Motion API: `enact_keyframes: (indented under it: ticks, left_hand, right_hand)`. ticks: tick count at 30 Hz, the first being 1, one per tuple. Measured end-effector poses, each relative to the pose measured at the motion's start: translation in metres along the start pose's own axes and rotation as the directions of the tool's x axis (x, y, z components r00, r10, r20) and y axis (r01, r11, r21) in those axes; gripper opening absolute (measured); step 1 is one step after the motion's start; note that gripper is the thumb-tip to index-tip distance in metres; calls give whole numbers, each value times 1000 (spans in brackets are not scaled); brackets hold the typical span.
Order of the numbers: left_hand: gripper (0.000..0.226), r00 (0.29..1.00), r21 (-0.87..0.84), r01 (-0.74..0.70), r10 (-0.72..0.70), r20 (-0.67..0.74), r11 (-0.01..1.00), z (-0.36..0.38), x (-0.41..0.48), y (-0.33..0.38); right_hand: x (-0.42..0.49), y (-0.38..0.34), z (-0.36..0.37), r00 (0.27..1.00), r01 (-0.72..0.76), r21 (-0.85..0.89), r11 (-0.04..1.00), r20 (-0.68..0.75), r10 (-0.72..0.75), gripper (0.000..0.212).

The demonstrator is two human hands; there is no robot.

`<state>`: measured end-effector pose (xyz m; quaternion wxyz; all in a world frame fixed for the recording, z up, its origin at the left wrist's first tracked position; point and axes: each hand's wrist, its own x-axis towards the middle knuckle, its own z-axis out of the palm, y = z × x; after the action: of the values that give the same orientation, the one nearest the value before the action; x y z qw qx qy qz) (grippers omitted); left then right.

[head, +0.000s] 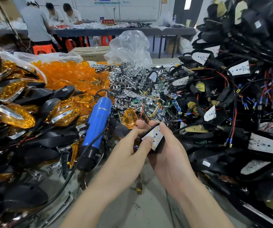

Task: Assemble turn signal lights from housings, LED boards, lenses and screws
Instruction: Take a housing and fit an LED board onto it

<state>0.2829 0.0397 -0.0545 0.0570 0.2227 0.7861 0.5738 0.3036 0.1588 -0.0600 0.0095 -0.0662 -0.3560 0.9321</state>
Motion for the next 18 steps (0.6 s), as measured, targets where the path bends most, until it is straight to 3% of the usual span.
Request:
enact_keyframes:
  ticks: [18]
  left_hand:
    - [21, 999, -46, -35, 36, 22, 998, 0, -1, 0]
  right_hand:
    - [5, 2, -5, 998, 58, -22, 998, 21, -57, 26]
